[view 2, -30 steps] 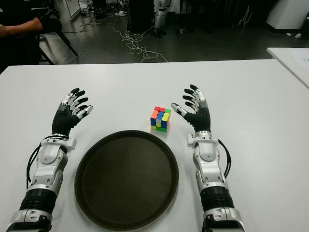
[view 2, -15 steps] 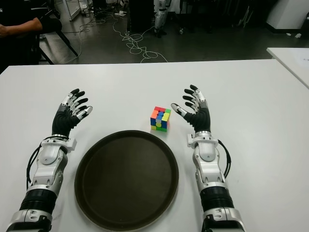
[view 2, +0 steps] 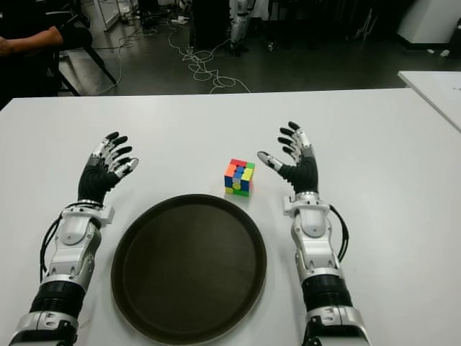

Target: Pick up the Rubik's Cube and put it in the plate

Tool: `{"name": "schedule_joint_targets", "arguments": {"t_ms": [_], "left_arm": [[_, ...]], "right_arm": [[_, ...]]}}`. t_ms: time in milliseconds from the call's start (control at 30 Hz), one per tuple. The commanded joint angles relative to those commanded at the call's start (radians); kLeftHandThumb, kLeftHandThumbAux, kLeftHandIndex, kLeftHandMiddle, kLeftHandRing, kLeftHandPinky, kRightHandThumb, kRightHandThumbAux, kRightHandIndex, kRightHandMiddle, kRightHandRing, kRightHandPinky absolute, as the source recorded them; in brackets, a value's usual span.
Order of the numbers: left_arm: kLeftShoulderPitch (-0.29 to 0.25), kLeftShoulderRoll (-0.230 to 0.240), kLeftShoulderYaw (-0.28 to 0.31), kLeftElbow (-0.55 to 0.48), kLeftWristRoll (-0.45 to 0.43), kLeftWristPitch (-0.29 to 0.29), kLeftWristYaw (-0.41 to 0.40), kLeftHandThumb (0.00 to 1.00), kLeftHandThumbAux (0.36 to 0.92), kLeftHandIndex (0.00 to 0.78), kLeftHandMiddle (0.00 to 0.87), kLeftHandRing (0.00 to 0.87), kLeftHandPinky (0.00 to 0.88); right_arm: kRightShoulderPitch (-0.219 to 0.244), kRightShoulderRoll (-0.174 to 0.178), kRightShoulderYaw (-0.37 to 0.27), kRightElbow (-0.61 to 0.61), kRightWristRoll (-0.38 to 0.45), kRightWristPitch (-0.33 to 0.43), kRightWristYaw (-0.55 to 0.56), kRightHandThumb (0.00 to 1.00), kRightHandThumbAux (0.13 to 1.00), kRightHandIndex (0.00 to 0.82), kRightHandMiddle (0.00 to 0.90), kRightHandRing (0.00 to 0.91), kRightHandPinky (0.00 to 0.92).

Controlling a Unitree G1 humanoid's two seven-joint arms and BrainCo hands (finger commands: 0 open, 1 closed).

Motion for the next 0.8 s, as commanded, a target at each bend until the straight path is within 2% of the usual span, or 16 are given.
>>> {"name": "schedule_joint_targets", "arguments": {"t_ms": [67, 233, 400, 467, 633, 800], "left_arm": [[-0.003, 0.000, 0.000, 0.008, 0.000, -0.007, 0.000, 0.096, 0.777, 0.086, 0.160, 0.165, 0.186], [-0.008, 0.000, 0.003, 0.028, -0.005, -0.027, -0.006, 0.093, 0.754, 0.083, 0.151, 0.162, 0.189], [-0.009, 0.000, 0.004, 0.038, -0.012, -0.041, -0.013, 0.096, 0.742, 0.081, 0.149, 0.162, 0.196], [-0.008, 0.000, 0.004, 0.038, -0.012, -0.044, -0.014, 0.101, 0.748, 0.084, 0.156, 0.168, 0.202], [-0.003, -0.001, 0.001, 0.028, -0.006, -0.048, -0.014, 0.107, 0.757, 0.089, 0.165, 0.176, 0.207], [0.000, -0.004, 0.000, 0.022, -0.004, -0.047, -0.008, 0.112, 0.748, 0.092, 0.168, 0.177, 0.202]], "right_arm": [[-0.015, -0.009, 0.004, -0.001, -0.010, 0.003, -0.002, 0.021, 0.780, 0.122, 0.189, 0.169, 0.149], [-0.063, -0.057, 0.034, 0.043, -0.090, -0.032, -0.024, 0.002, 0.735, 0.094, 0.150, 0.126, 0.078], [-0.105, -0.095, 0.068, 0.066, -0.172, -0.063, -0.056, 0.000, 0.717, 0.077, 0.123, 0.098, 0.049], [-0.135, -0.111, 0.088, 0.079, -0.217, -0.063, -0.077, 0.000, 0.726, 0.072, 0.116, 0.093, 0.048], [-0.232, -0.176, 0.174, 0.169, -0.371, -0.089, -0.135, 0.000, 0.721, 0.046, 0.090, 0.089, 0.071], [-0.263, -0.224, 0.249, 0.180, -0.481, -0.087, -0.154, 0.000, 0.669, 0.012, 0.059, 0.085, 0.106]]}}
